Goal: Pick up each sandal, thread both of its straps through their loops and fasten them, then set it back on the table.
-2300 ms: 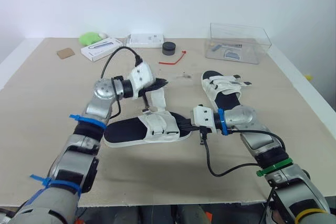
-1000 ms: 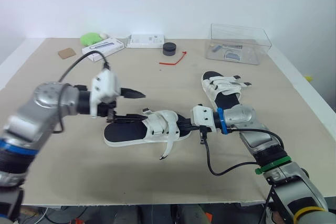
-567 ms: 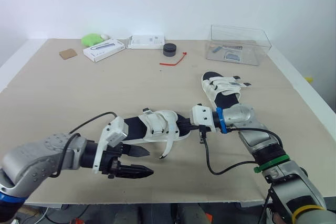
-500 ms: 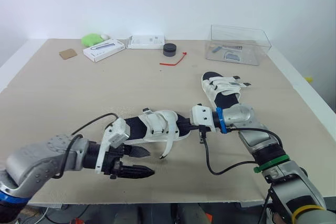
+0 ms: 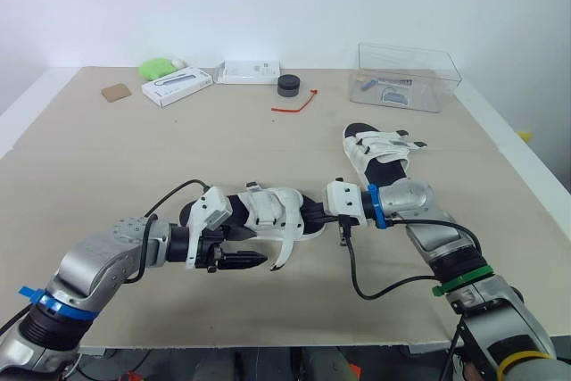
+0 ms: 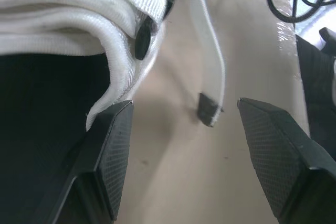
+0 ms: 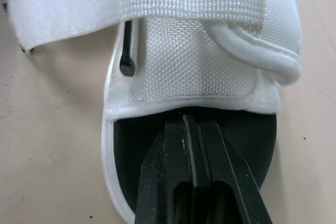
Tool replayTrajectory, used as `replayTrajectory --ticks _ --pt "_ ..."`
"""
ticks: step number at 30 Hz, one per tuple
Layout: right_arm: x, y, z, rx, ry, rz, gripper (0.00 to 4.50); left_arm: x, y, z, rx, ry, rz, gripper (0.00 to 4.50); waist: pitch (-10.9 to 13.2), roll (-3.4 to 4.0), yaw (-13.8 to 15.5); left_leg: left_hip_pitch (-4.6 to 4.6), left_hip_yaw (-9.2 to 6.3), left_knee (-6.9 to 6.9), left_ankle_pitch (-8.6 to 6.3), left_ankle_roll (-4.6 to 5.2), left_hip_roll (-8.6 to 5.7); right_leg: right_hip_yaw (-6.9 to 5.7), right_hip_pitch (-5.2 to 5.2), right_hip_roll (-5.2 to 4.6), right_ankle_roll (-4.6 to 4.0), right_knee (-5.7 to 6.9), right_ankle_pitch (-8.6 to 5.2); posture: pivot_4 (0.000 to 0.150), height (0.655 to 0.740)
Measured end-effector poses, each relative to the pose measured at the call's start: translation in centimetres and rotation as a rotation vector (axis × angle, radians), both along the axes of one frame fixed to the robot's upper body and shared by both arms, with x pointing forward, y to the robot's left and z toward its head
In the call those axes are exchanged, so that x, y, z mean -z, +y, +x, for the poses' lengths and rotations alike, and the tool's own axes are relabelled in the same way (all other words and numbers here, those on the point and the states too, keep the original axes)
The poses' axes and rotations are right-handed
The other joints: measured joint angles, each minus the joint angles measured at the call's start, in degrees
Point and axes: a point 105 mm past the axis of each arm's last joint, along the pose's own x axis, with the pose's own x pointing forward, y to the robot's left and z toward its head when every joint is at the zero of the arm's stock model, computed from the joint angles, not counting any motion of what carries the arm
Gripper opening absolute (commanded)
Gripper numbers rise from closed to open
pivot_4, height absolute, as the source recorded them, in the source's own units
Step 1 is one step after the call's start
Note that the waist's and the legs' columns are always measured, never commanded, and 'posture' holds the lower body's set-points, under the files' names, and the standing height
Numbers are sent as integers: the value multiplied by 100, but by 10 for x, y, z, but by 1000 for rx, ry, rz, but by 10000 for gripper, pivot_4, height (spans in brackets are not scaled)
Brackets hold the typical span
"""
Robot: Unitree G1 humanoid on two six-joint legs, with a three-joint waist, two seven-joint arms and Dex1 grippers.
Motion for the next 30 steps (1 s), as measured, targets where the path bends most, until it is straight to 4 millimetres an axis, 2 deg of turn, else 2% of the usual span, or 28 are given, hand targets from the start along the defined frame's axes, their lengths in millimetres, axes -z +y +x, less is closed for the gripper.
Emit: replayTrajectory --ticks 3,8,10,13,17,20,23,24,25,28,30 --pt "0 0 -1 0 2 1 0 -2 2 7 -3 -18 5 32651 0 0 -2 0 0 0 0 0 0 0 0 1 2 0 -1 1500 7400" --pt "0 0 -2 2 4 2 0 -1 1 6 23 -19 4 32651 0 0 -3 0 -4 -2 -2 3 0 -2 0 -1 7 0 -1 1500 7400" --pt "0 0 -2 3 5 2 0 -2 0 2 49 -5 -7 32651 0 0 -3 -1 -5 -3 -2 3 0 -3 0 -2 6 0 -2 1500 7400" --pt "0 0 -3 4 4 4 0 -4 -7 -15 124 40 -36 32651 0 0 -5 -1 -6 -4 -5 6 1 -4 0 -5 11 0 -6 1500 7400" --pt "0 0 -3 8 6 5 0 -3 -17 -24 152 112 -76 32651 0 0 -4 -2 -17 -4 -5 6 0 -15 3 -8 12 0 -6 1500 7400" --pt "1 -1 -3 10 7 5 0 1 -23 -22 146 114 -59 32651 0 0 -1 -2 -29 -4 -5 5 -4 -24 8 -5 13 0 -6 1500 7400" --pt "1 -1 -2 11 8 6 0 3 -34 -11 115 122 -77 24786 0 0 -2 -3 -33 -3 -4 5 -5 -28 10 -6 13 0 -6 1500 7400" --pt "0 -1 -2 11 7 5 0 3 -35 -9 110 124 -78 19587 0 0 -3 -3 -33 -3 -4 5 -5 -28 10 -6 14 0 -5 1500 7400" --pt "1 -1 -3 10 8 5 0 4 -36 -5 92 123 -76 16643 0 1 -3 -3 -35 -3 -5 5 -5 -30 10 -6 16 0 -4 1500 7400" --pt "0 0 -3 7 6 5 0 6 -37 0 70 132 -74 2108 0 1 -4 -4 -42 -5 -5 5 -5 -35 10 -6 14 0 -6 1500 7400" --pt "0 0 -3 8 7 5 0 6 -37 0 72 144 -69 921 0 1 -4 -6 -48 -5 -5 5 -5 -40 10 -11 13 0 -7 1500 7400"
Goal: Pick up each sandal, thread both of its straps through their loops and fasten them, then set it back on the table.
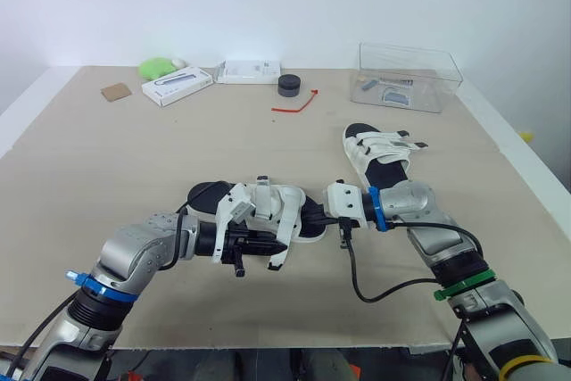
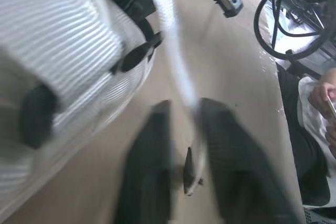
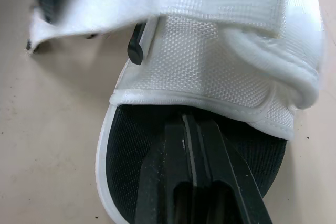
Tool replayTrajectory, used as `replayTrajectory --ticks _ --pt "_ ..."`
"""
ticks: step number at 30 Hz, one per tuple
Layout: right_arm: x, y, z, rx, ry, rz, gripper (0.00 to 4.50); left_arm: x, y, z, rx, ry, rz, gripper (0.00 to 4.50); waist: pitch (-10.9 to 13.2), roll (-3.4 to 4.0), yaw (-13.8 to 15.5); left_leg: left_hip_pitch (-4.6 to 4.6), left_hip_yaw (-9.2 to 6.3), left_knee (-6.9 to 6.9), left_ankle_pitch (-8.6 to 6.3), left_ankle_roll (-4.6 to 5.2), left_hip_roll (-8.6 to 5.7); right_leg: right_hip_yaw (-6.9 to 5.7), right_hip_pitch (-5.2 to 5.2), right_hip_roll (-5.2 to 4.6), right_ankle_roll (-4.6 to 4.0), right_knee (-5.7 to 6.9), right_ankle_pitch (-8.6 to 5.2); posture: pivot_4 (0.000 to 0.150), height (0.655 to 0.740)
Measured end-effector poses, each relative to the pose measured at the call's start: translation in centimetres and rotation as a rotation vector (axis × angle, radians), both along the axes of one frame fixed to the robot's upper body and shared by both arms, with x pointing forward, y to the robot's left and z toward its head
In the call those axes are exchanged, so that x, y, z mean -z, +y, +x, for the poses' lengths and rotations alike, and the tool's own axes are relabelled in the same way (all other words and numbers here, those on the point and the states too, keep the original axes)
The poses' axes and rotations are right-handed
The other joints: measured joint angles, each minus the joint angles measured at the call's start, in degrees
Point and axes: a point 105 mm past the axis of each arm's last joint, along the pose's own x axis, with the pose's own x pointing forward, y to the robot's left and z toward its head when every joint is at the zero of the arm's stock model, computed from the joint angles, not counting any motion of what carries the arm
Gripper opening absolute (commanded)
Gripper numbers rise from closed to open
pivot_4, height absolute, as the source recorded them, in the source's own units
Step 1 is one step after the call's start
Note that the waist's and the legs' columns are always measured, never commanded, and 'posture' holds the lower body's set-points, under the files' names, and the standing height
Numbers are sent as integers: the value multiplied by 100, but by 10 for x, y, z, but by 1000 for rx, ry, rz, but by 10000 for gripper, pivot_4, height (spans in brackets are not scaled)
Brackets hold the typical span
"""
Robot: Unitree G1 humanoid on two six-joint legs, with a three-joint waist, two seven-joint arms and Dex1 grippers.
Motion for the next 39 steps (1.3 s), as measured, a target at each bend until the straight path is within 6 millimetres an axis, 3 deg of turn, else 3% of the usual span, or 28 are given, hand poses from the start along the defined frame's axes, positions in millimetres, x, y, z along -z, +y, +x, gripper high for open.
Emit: replayTrajectory --ticks 6,10,15,18,24,30,39 --pt "0 -1 0 3 1 1 0 -1 0 -6 43 56 -6 921 0 0 -1 -1 -1 0 0 0 -1 -3 1 0 1 0 -2 1500 7400" --pt "0 -2 0 7 0 1 0 -17 3 -9 86 147 -75 921 1 -1 2 -4 -7 1 1 -1 -2 -10 1 2 2 0 -3 1500 7400" --pt "-1 -3 0 10 0 -1 0 -67 10 20 46 157 -229 921 2 -2 3 -4 -14 3 3 -4 -10 -16 5 0 7 -1 -3 1500 7400" --pt "-2 -3 0 8 -3 -1 0 -77 11 40 -10 173 -266 921 3 -2 -1 -5 -14 2 3 -5 -12 -14 6 -2 7 -2 -3 1500 7400" --pt "-1 -3 0 7 -4 0 0 -66 12 63 -66 173 -203 921 3 -2 -1 -6 -14 0 2 -5 -13 -14 5 -6 4 -2 -2 1500 7400" --pt "-1 -4 -2 21 -15 8 0 -55 -5 56 20 216 -175 921 3 -2 0 -9 -15 0 2 -5 -14 -14 4 -7 5 -3 -3 1500 7400" --pt "-1 -6 -3 34 -21 10 0 -52 -12 56 68 191 -145 921 3 -2 3 -15 -18 1 1 -3 -22 -17 3 -16 7 -5 -3 1500 7400"
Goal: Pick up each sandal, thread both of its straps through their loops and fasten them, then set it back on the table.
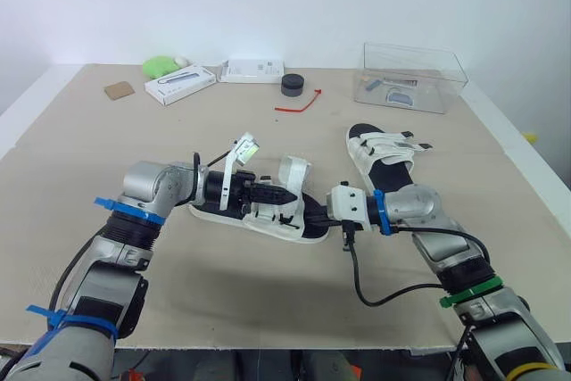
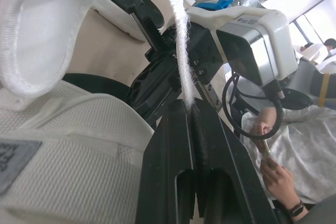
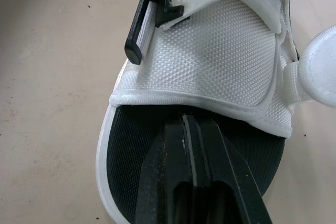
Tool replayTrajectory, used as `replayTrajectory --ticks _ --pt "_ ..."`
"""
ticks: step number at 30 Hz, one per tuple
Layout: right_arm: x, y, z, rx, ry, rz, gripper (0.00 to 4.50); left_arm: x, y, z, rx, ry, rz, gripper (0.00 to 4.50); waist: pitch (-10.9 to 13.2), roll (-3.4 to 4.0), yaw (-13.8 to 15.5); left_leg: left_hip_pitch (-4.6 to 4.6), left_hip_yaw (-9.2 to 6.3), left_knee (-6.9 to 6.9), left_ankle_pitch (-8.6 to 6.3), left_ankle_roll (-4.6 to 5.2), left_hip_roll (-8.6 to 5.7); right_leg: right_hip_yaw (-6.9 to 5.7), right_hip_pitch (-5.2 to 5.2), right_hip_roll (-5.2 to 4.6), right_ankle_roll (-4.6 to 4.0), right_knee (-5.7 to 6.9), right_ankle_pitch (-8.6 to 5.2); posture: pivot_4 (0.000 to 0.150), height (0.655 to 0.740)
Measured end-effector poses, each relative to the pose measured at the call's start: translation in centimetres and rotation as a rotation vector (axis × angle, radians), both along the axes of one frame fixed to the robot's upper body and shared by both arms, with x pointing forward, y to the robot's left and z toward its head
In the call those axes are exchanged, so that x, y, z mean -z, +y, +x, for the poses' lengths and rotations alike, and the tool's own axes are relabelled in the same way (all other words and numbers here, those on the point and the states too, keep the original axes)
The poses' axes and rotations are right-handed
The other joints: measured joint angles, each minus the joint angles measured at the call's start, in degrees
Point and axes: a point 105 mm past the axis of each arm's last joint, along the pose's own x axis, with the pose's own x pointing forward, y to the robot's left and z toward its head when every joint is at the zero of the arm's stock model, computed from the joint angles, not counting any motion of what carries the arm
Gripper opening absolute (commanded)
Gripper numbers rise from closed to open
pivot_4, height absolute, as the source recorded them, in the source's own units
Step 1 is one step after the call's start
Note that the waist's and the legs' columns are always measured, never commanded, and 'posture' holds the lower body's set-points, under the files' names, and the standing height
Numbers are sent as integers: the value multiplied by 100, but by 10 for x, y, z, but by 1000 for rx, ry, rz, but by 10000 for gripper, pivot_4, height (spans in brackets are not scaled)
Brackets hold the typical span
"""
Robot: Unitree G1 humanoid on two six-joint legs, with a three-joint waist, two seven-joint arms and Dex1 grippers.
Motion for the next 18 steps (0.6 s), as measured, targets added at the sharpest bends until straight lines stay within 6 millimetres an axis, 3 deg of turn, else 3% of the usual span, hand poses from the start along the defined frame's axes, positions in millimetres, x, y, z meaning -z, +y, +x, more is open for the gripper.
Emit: replayTrajectory --ticks 18 --pt "-1 0 0 5 0 -1 0 -5 -9 -4 45 28 -16 921 0 0 0 -5 -7 1 0 0 0 -6 -1 1 10 -1 -5 1500 7400"
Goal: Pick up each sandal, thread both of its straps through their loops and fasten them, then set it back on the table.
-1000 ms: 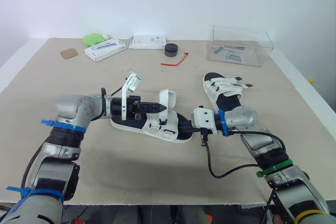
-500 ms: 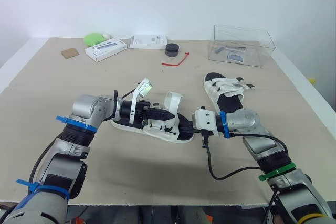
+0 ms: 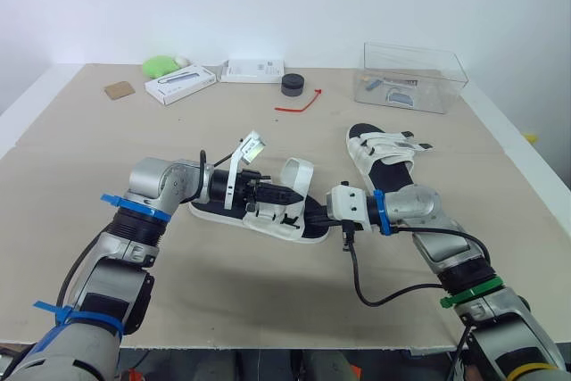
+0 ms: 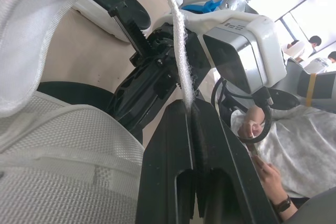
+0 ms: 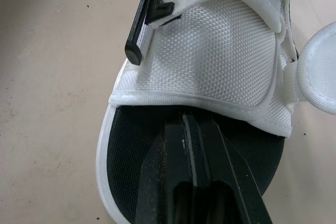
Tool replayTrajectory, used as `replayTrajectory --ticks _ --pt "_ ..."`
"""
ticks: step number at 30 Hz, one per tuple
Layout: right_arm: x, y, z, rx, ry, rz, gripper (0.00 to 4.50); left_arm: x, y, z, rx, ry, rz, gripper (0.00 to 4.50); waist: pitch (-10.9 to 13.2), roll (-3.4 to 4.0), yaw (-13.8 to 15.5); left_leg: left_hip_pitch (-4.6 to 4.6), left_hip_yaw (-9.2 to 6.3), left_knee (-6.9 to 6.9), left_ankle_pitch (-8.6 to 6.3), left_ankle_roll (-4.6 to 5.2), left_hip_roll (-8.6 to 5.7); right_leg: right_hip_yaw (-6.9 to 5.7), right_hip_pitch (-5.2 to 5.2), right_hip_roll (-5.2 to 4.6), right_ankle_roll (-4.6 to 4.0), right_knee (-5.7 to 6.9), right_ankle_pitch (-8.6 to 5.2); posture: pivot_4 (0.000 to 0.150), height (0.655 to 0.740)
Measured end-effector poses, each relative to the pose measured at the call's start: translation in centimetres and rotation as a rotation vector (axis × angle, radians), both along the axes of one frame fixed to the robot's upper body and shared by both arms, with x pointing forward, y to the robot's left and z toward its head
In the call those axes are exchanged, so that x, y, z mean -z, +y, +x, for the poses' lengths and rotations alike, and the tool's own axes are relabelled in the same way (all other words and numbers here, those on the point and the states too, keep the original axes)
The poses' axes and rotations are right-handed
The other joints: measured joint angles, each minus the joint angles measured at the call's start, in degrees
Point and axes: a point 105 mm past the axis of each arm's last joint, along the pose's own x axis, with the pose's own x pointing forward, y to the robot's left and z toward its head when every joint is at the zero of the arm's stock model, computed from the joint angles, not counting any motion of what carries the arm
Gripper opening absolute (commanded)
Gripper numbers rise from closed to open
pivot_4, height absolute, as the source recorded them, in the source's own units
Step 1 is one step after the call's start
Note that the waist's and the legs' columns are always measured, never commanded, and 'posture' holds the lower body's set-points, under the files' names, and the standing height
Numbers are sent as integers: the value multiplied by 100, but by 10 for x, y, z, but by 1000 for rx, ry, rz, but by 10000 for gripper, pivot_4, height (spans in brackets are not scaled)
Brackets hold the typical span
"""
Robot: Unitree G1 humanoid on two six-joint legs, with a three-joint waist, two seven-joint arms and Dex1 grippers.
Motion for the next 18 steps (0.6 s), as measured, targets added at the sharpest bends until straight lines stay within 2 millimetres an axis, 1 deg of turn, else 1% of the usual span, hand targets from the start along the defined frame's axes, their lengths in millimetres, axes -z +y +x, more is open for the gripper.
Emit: replayTrajectory --ticks 7,10,18 --pt "0 1 0 -2 1 -3 0 -1 -1 -2 10 -3 7 921 0 0 -1 0 -1 0 0 0 1 0 -1 1 0 0 0 1500 7400" --pt "0 1 0 -3 1 -3 0 6 -1 -3 7 -5 28 921 0 0 -2 0 0 0 0 0 1 1 -1 1 -1 0 0 1500 7400" --pt "0 1 0 -2 2 -3 0 13 -2 7 -28 -122 75 921 -1 0 -1 1 -1 0 0 0 1 0 1 0 -2 0 1 1500 7400"
